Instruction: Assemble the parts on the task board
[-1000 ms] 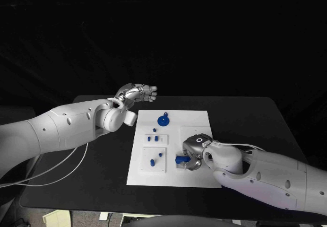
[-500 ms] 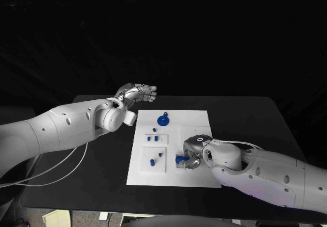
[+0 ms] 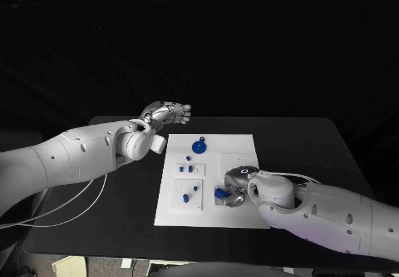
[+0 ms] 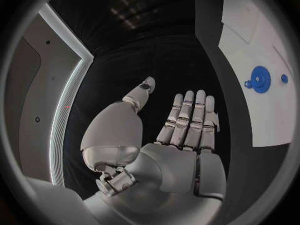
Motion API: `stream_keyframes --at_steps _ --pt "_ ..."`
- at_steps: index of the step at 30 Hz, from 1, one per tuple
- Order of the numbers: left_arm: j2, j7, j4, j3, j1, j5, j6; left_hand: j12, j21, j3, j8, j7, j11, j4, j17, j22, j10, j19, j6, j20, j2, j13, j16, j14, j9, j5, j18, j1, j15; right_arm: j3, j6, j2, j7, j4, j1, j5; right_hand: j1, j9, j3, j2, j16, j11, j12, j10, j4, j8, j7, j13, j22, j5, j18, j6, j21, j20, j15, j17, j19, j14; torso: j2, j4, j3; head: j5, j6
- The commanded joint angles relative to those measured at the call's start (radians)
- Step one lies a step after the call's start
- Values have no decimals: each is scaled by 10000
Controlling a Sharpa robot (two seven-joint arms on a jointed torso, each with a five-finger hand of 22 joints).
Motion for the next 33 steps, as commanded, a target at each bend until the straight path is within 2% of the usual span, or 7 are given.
stream_keyframes --at_steps 1,3,6,8,14,20,33 --pt "20 68 18 8 15 47 57 26 -55 7 31 188 16 40 14 17 -10 81 -63 -8 -23 -12 -31 20 -17 -62 202 -25 3 -18 276 23 -135 4 -26 141 -19 -9 50 -76 25 12 -43 51 46 -25 133 17 106 29 564 191 51 -37 -55 -12 5 12 1 -1 -4 -7 2" --pt "21 68 21 8 15 47 65 26 -56 7 31 188 16 40 15 18 -10 82 -64 -8 -23 -12 -31 20 -17 -62 202 -26 3 -18 268 43 -158 10 -27 357 -31 -9 86 -15 27 9 -43 61 77 -16 129 21 101 29 564 200 53 -42 -57 -14 18 18 -1 0 -4 -9 1" --pt "18 62 24 8 15 47 56 26 -57 7 31 188 16 42 16 19 -10 83 -65 -8 -23 -12 -31 21 -17 -62 202 -26 3 -18 322 77 -181 -15 -27 812 -66 -5 149 449 34 -2 -38 93 123 12 118 32 96 27 564 230 59 -50 -64 -14 36 26 -2 5 -4 -19 2" --pt "21 59 20 8 16 46 53 26 -58 7 31 189 16 43 16 20 -9 83 -65 -8 -22 -12 -31 21 -18 -62 202 -28 3 -17 404 94 -199 -30 -27 1095 -129 -6 132 756 40 -10 -33 114 22 27 109 47 110 28 564 241 73 -51 -70 -9 15 16 3 4 -6 -27 0" --pt "18 47 28 8 17 45 57 26 -60 6 33 188 17 47 17 22 -9 85 -64 -7 -23 -12 -32 21 -18 -62 202 -31 3 -17 370 138 -206 -47 -27 1618 -394 -23 253 1113 49 -33 -43 168 -276 68 84 80 134 30 564 290 95 -46 -89 -4 -53 -8 3 0 -8 -20 -1" --pt "24 34 25 8 17 44 63 26 -61 5 35 188 17 52 18 24 -9 86 -63 -7 -24 -12 -32 22 -18 -62 201 -36 4 -16 136 153 -264 -94 -28 1906 -709 -44 274 1108 53 -39 -57 192 -341 81 81 105 129 27 564 300 108 -39 -99 -4 -52 -13 2 4 -4 -22 7" --pt "25 6 28 8 22 42 69 26 -66 3 42 186 17 64 20 30 -9 89 -56 -7 -26 -12 -35 21 -17 -61 201 -47 4 -14 -168 164 -272 -161 -28 2163 -1645 -83 -49 655 47 -53 -93 215 109 100 70 165 87 26 564 292 91 -68 -122 -16 -20 -13 1 -1 -1 -23 32"
